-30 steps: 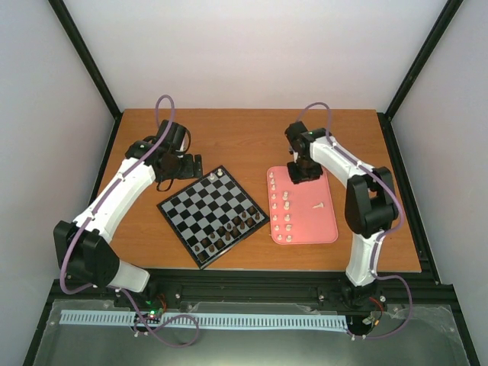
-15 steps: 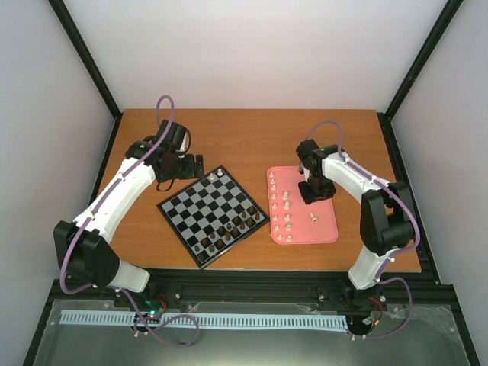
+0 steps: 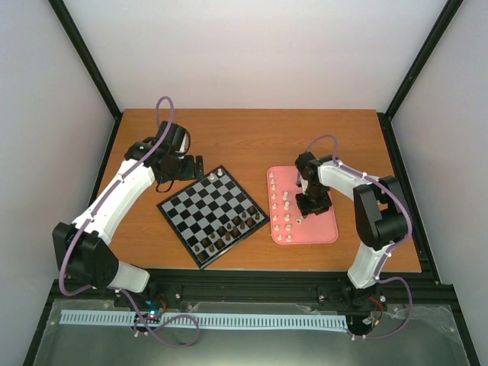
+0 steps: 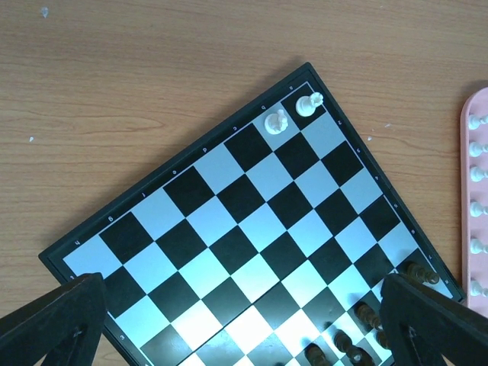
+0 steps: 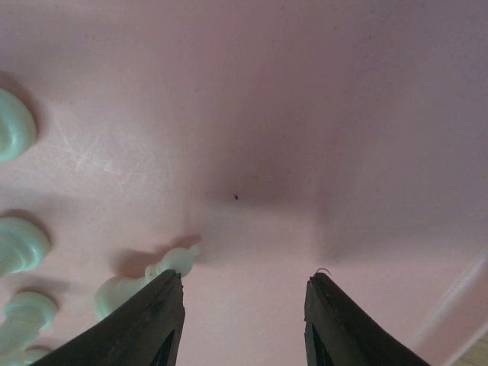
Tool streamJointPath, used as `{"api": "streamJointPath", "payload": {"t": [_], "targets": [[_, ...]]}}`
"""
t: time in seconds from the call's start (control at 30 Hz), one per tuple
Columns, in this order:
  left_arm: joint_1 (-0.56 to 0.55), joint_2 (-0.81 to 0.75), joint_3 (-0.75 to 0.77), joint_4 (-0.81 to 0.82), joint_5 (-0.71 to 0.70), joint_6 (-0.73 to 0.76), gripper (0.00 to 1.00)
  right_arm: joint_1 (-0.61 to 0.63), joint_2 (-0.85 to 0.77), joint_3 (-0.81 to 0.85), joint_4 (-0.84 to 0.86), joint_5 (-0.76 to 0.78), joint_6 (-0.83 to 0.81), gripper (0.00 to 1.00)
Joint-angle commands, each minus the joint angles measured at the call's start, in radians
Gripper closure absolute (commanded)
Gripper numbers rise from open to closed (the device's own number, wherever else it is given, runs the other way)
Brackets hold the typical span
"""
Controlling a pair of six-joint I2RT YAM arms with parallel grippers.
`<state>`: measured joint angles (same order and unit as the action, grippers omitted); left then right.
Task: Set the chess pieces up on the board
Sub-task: Pick up the chess piece from the storage box.
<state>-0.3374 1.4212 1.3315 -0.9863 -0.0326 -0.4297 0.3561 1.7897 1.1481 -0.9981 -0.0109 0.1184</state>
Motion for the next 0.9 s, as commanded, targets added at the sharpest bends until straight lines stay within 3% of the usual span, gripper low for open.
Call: {"api": "streamJointPath", "payload": {"t": [0.0,0.33,0.87], "targets": [[0.005,-0.008,-0.002,0.019,0.021,-0.003,0.0,0.012,0.014,-0.013,0.049,-0.015,0.06,0.55],[0.005,0.03,0.025,0.025,0.034,0.009,0.0,0.013,-0.043,0.001,0.03,0.021,0.137,0.56],[0.005,0.036,0.052,0.015,0.073,0.051,0.0,0.015,-0.117,-0.029,0.044,-0.098,0.58,0.59]]}}
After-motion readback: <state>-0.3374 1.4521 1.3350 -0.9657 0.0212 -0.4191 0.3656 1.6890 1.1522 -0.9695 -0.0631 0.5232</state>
